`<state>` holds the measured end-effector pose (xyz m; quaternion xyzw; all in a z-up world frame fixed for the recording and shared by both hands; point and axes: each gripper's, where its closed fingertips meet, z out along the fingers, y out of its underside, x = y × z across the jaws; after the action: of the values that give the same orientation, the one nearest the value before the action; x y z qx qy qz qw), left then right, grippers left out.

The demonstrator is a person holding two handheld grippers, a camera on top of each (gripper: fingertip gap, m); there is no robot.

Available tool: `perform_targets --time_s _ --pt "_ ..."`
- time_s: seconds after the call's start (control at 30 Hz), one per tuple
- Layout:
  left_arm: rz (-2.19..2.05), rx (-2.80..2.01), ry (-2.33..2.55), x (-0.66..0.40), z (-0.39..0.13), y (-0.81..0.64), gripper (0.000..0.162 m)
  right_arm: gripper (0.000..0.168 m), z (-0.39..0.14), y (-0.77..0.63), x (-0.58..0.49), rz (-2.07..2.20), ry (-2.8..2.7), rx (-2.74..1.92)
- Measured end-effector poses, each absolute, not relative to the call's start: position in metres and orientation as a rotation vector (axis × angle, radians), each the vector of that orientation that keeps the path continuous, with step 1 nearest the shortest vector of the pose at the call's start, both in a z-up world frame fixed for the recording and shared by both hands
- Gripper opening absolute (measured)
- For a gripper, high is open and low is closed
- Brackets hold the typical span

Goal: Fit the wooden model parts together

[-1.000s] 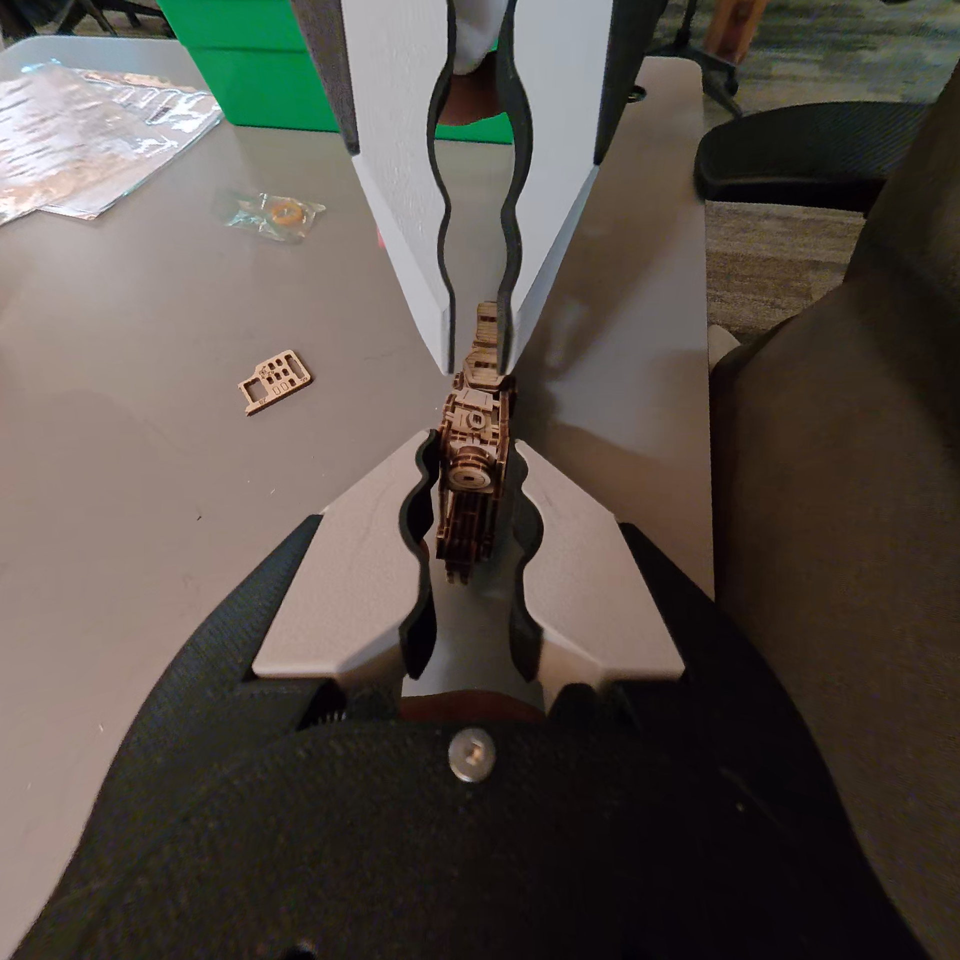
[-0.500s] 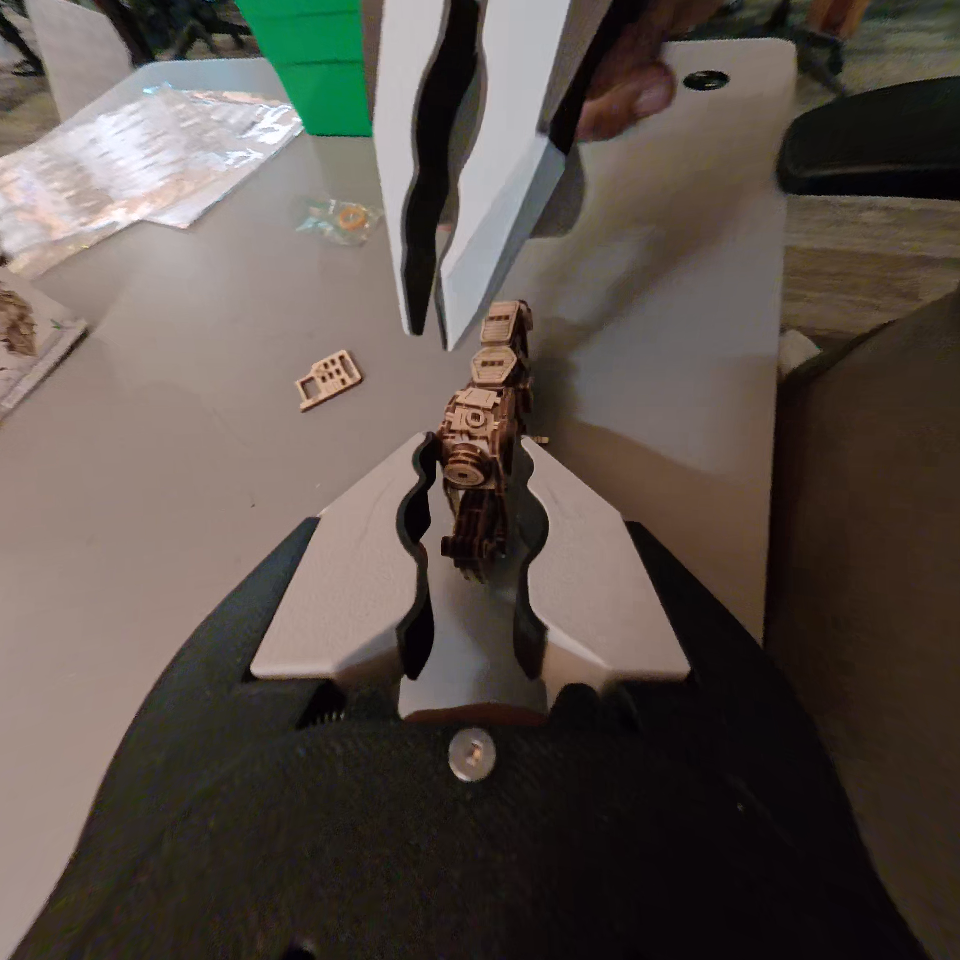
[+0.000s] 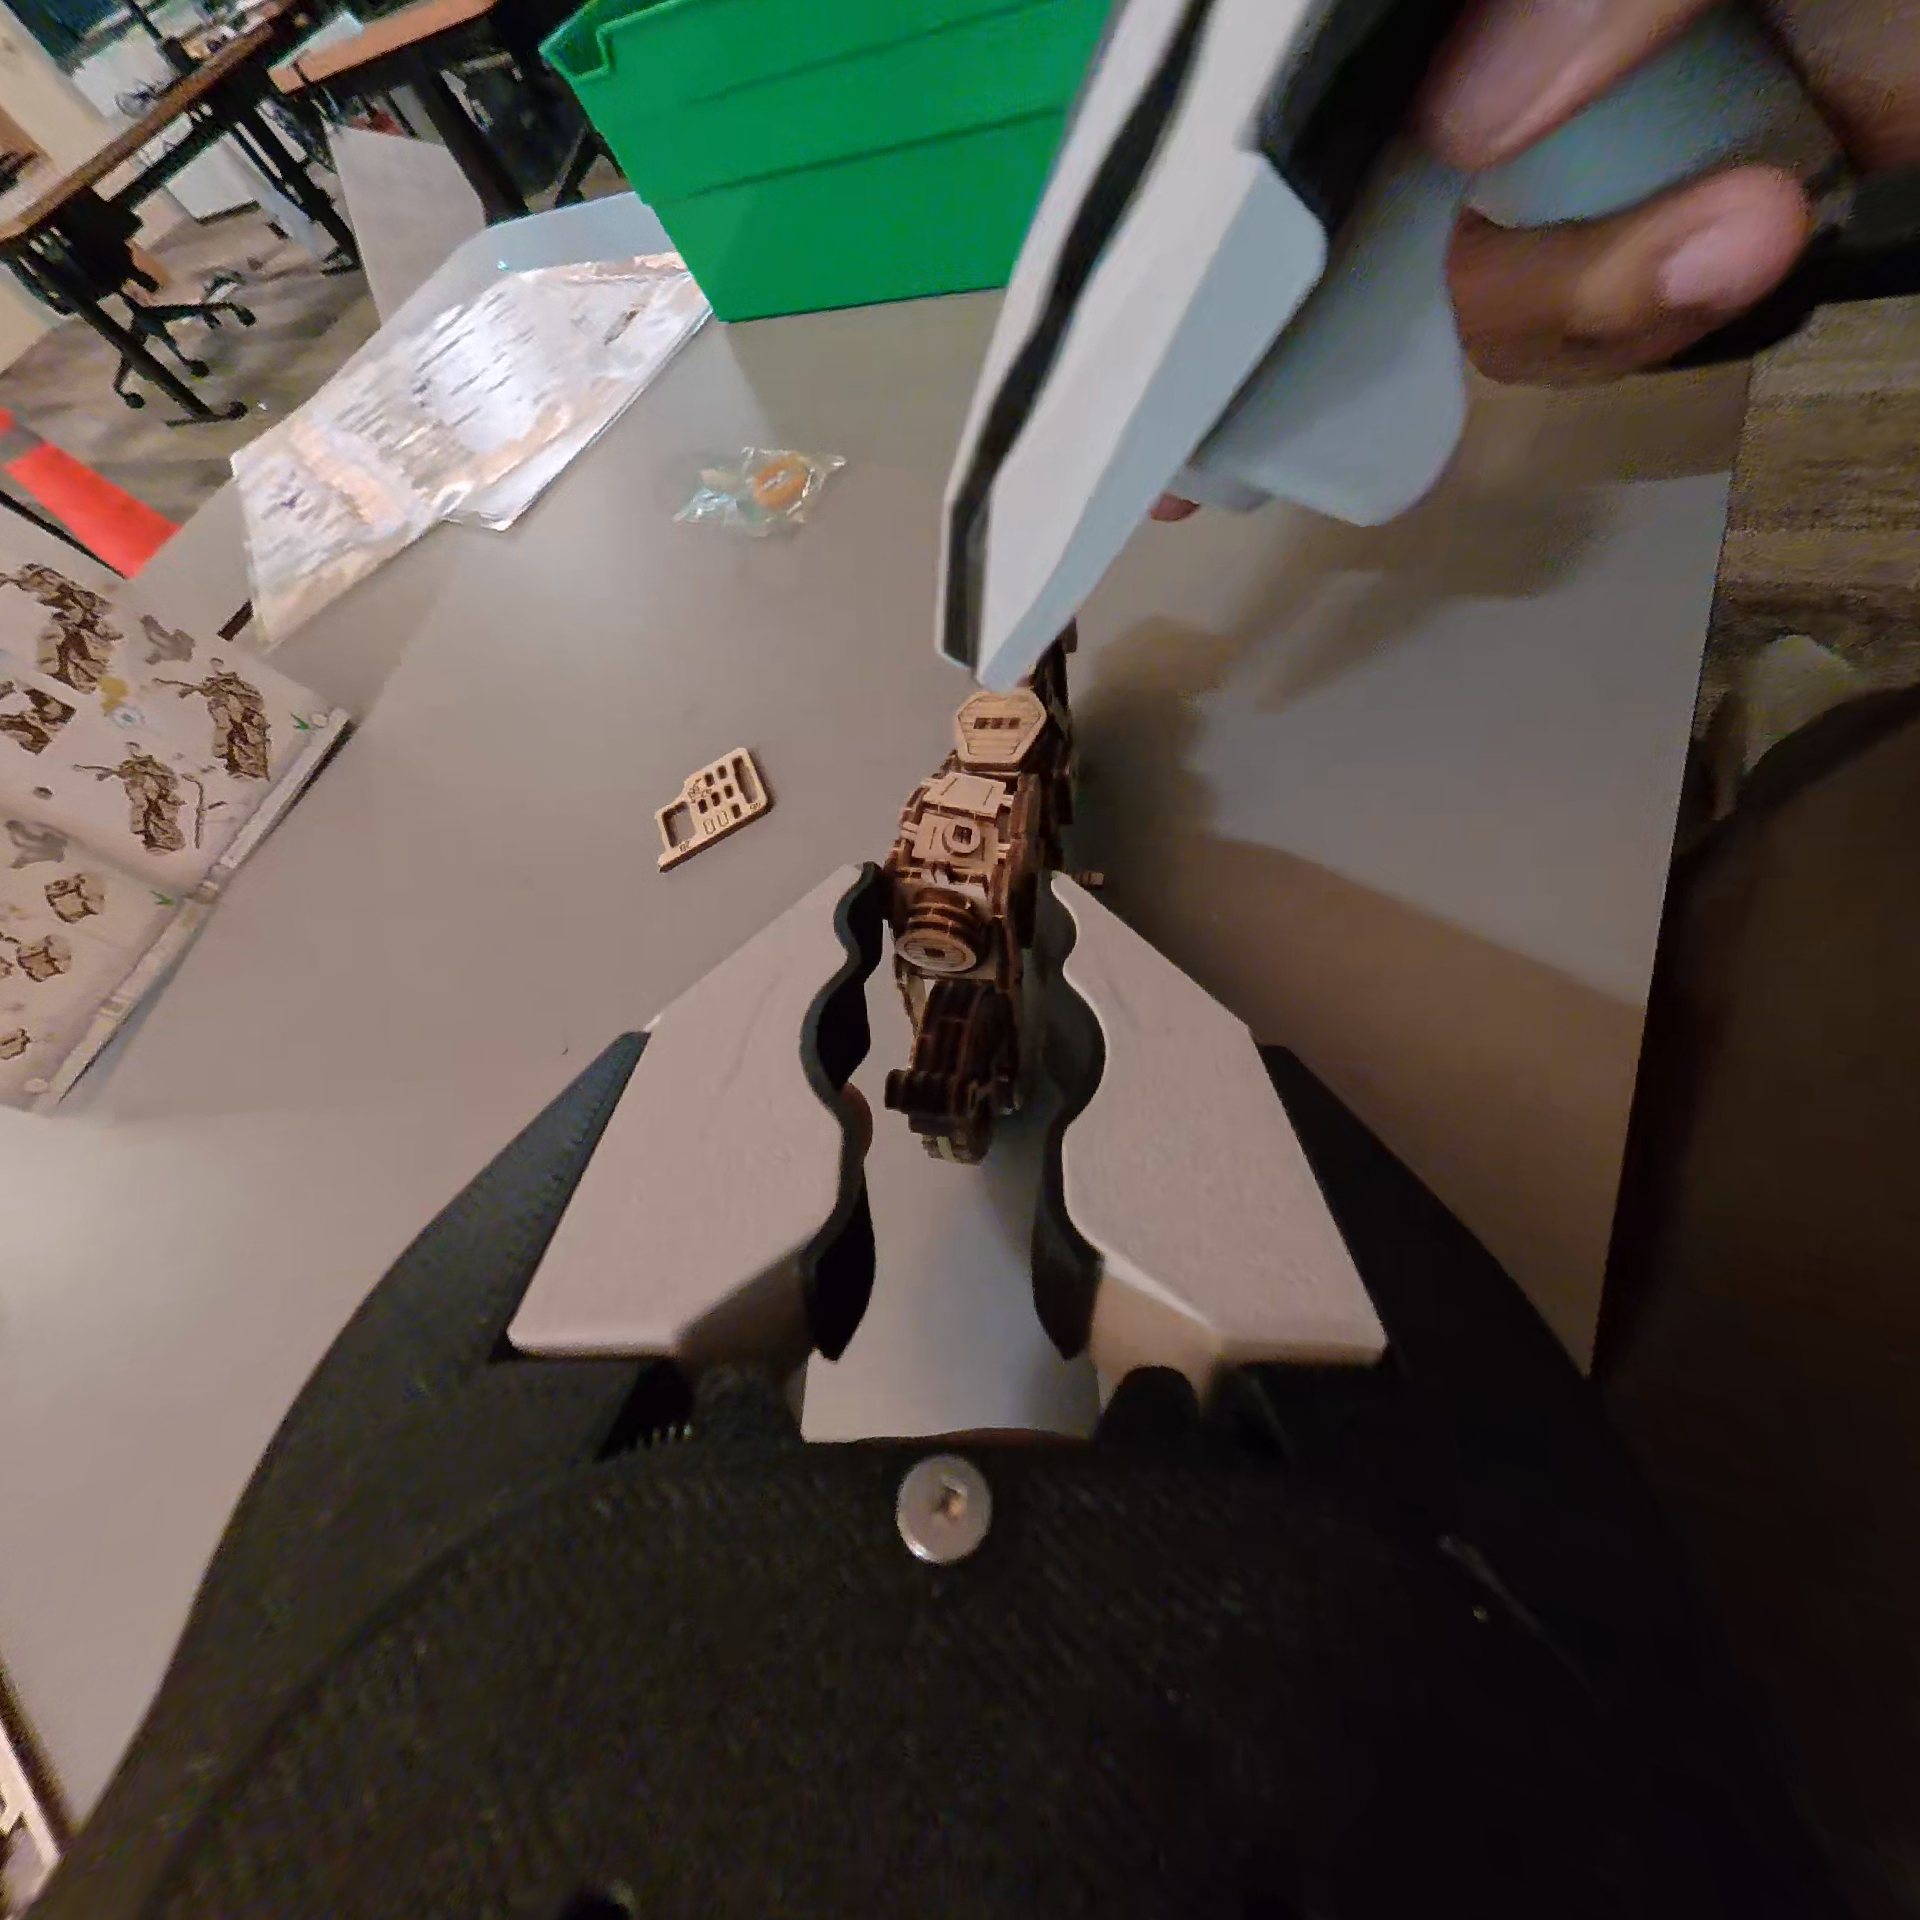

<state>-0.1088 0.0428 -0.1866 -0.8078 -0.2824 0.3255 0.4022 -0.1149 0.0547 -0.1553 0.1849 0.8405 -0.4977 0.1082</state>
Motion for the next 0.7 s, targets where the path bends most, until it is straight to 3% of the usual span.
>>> perform_targets --time_s 0.3,0.7 --pt "0.653 -1.979 -0.876 -0.11 -0.188 0.044 0.026 0.008 -0.177 0.058 -0.111 -1.474 2.518 0.539" --pt "0.404 -1.841 -1.041 -0.114 -0.188 0.041 0.025 0.014 -0.181 0.055 -0.112 -1.528 2.502 0.536"
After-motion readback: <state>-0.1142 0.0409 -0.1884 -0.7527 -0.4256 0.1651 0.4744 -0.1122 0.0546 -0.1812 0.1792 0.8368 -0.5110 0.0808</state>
